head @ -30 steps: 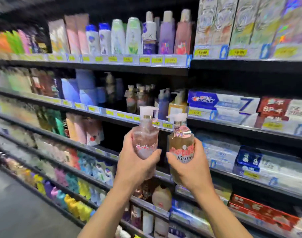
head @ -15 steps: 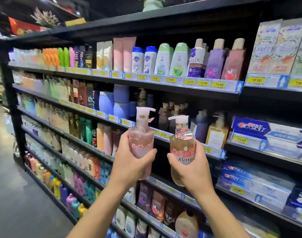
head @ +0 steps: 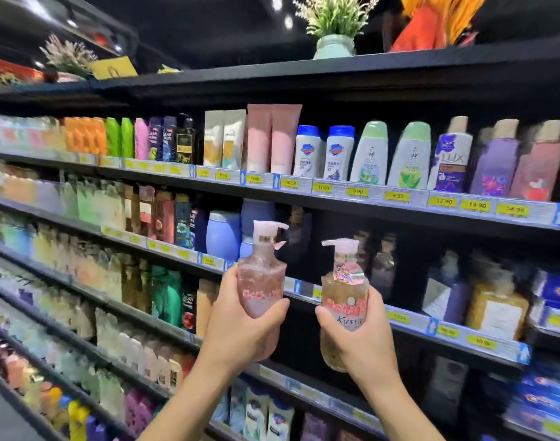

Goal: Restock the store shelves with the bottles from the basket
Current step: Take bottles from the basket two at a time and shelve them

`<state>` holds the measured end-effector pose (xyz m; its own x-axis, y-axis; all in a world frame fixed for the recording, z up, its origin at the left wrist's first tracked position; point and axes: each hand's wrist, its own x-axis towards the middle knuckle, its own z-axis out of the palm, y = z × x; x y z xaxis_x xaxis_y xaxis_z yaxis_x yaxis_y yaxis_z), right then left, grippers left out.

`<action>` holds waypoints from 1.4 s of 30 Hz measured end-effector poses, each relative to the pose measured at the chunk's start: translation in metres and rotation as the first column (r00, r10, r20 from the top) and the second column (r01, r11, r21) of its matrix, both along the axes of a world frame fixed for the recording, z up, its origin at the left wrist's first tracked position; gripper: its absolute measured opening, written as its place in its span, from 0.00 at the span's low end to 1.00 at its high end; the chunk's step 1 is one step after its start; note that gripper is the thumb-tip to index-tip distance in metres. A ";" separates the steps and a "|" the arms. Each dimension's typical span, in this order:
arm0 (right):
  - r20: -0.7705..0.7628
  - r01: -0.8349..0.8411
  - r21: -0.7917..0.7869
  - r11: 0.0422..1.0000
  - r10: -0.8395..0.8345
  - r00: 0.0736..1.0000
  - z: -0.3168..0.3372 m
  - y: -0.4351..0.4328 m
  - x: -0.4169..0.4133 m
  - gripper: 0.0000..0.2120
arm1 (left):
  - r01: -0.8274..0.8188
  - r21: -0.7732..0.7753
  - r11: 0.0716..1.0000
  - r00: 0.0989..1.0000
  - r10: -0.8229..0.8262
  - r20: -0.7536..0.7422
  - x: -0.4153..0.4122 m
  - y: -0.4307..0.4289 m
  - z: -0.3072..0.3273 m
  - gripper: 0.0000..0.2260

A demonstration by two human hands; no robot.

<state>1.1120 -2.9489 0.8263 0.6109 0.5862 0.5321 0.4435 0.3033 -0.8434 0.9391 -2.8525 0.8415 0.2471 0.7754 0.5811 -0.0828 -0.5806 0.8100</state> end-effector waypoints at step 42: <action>0.250 0.553 -0.424 0.717 -0.495 0.832 0.007 0.197 0.105 0.27 | 0.227 0.046 0.973 0.805 -0.161 -0.571 0.170 0.273 -0.004 0.32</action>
